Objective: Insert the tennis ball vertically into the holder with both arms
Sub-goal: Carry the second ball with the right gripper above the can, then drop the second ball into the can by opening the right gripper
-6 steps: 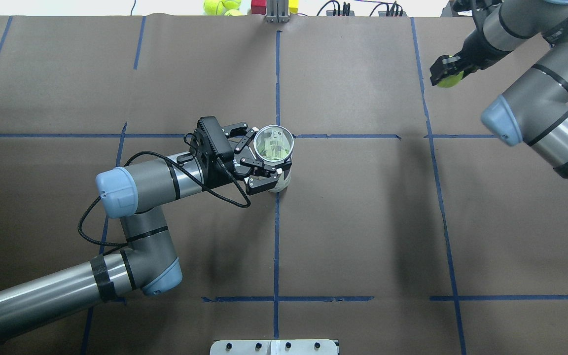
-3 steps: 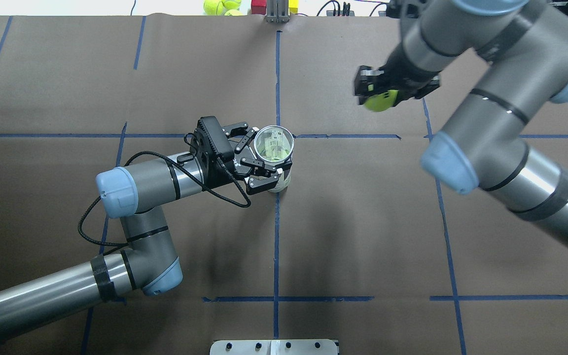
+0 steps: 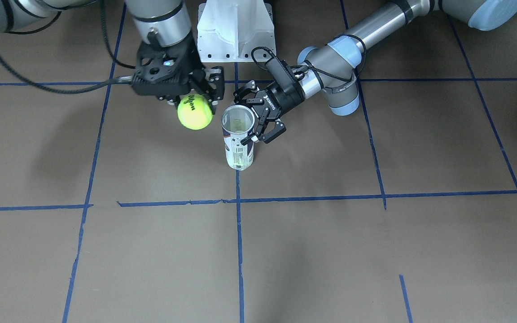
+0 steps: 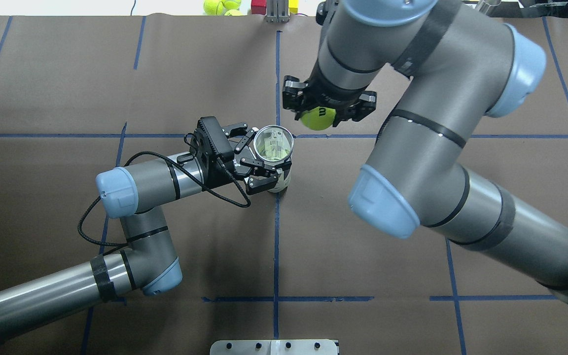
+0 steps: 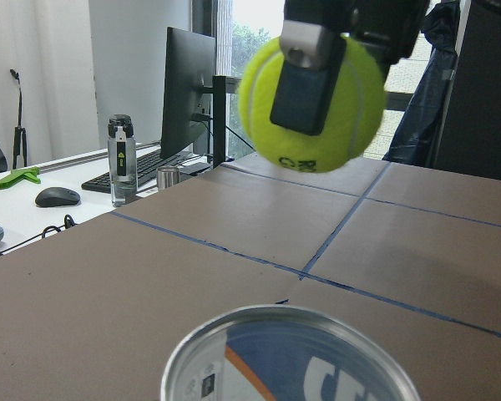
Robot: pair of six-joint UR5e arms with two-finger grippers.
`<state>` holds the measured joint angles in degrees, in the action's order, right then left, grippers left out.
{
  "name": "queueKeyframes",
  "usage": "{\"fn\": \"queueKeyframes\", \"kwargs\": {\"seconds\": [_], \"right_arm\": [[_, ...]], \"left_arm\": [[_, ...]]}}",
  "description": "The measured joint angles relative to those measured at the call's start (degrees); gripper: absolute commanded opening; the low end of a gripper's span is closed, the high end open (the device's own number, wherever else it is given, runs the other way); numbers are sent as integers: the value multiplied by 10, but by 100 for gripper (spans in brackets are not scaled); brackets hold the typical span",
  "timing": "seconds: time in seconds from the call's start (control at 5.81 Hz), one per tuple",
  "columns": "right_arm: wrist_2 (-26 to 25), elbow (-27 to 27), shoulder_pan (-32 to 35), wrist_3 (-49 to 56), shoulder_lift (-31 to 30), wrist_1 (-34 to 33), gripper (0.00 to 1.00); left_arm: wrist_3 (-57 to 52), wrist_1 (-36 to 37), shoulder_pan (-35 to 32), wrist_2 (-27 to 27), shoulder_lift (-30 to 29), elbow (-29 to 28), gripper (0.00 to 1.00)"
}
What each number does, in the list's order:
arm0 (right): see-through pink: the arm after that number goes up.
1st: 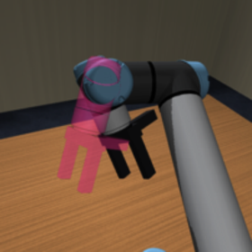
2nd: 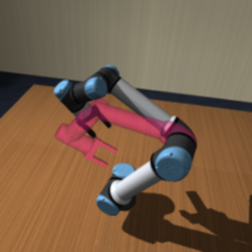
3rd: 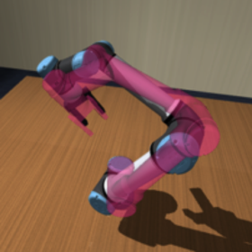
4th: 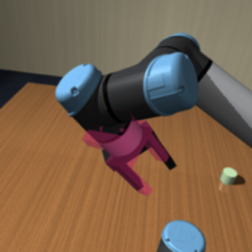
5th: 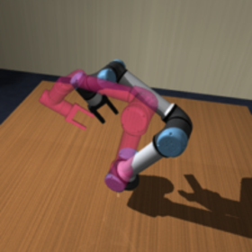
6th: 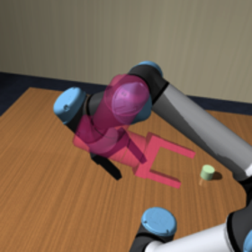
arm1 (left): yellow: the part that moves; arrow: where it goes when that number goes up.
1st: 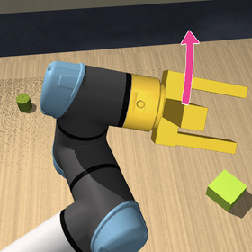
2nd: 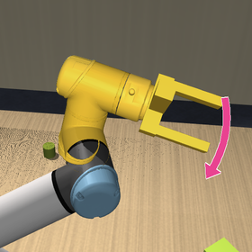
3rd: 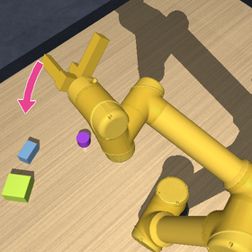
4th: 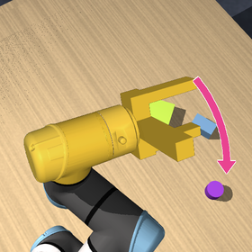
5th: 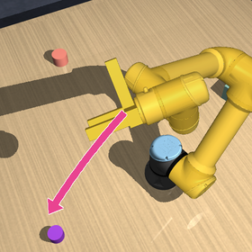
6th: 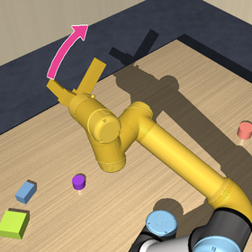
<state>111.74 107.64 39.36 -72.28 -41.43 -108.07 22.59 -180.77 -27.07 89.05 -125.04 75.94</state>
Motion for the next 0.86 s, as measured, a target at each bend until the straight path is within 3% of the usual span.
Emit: {"fn": "queueKeyframes", "kwargs": {"seconds": [0.52, 0.86], "right_arm": [[-45, -16, -52, -52, 37, -2, 28], [-56, -23, -63, -57, 42, 0, 41]], "left_arm": [[0, 1, 1, 0, -1, 0, 85], [0, 2, 1, 0, -2, 0, 85]]}}
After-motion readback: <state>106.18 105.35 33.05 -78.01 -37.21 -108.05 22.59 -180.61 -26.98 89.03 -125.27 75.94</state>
